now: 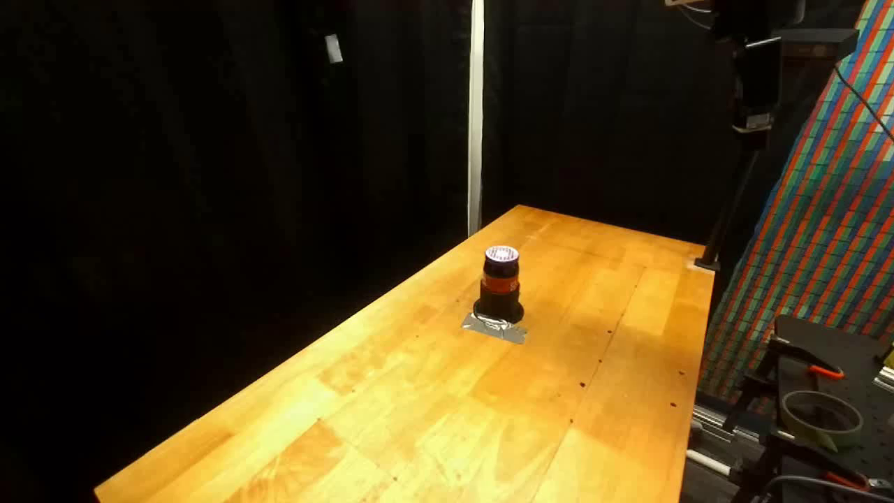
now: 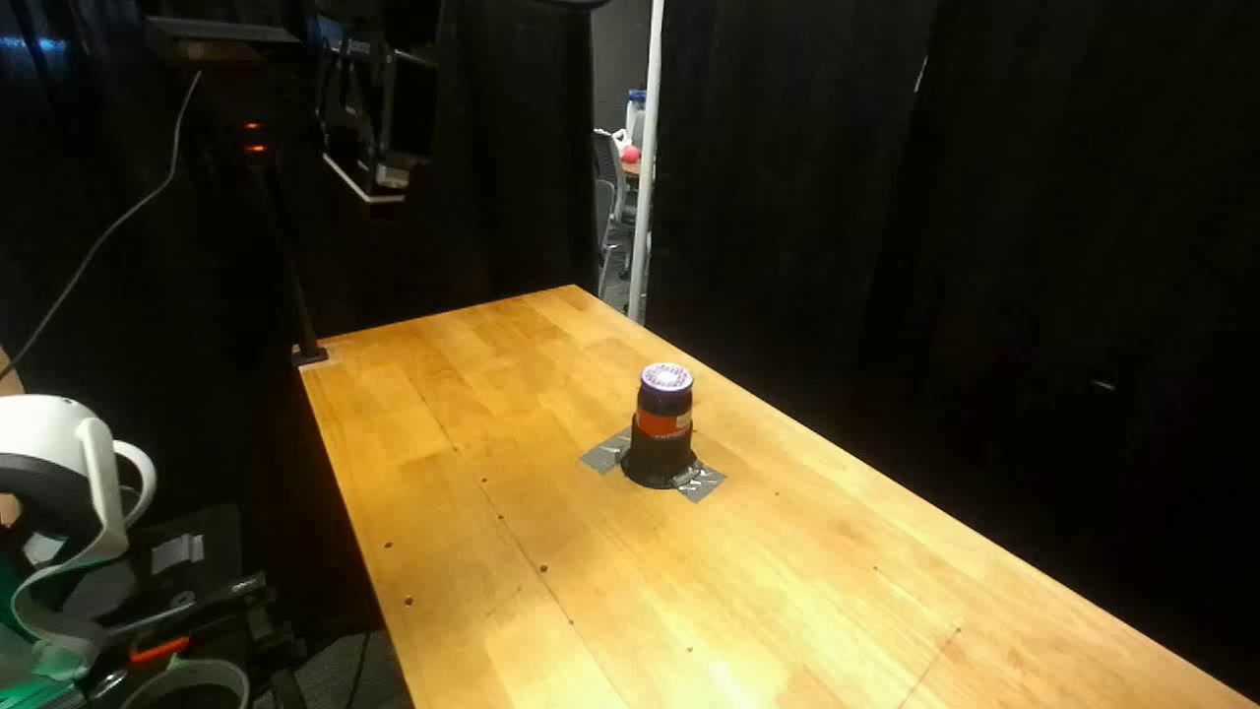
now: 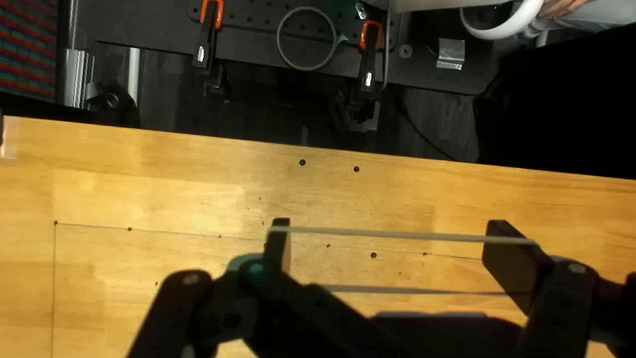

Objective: Put a rubber band around the base of the cup

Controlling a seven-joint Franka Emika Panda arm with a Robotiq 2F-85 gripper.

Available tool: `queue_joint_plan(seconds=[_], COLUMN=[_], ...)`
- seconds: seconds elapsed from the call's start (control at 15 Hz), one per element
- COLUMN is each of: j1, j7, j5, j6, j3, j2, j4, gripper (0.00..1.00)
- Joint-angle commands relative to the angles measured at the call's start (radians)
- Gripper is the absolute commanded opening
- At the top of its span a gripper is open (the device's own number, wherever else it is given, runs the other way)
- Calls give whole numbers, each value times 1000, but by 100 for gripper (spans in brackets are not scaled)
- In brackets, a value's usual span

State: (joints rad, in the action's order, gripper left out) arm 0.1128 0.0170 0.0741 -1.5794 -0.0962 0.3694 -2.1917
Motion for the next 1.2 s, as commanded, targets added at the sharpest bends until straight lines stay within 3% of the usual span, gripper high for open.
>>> queue_joint_plan(seconds=[0.0,0.53,0.8,1.13], j1=[-4,4,24,36], j7=[-1,0,56,236], j5=[1,14,50,-92], j6=[2,-7,-123,-340], j3=[-4,-10,-55,-114], j2=[0,-20,-183,-460], j4=[4,30,135,319], gripper=[100,100,100,100])
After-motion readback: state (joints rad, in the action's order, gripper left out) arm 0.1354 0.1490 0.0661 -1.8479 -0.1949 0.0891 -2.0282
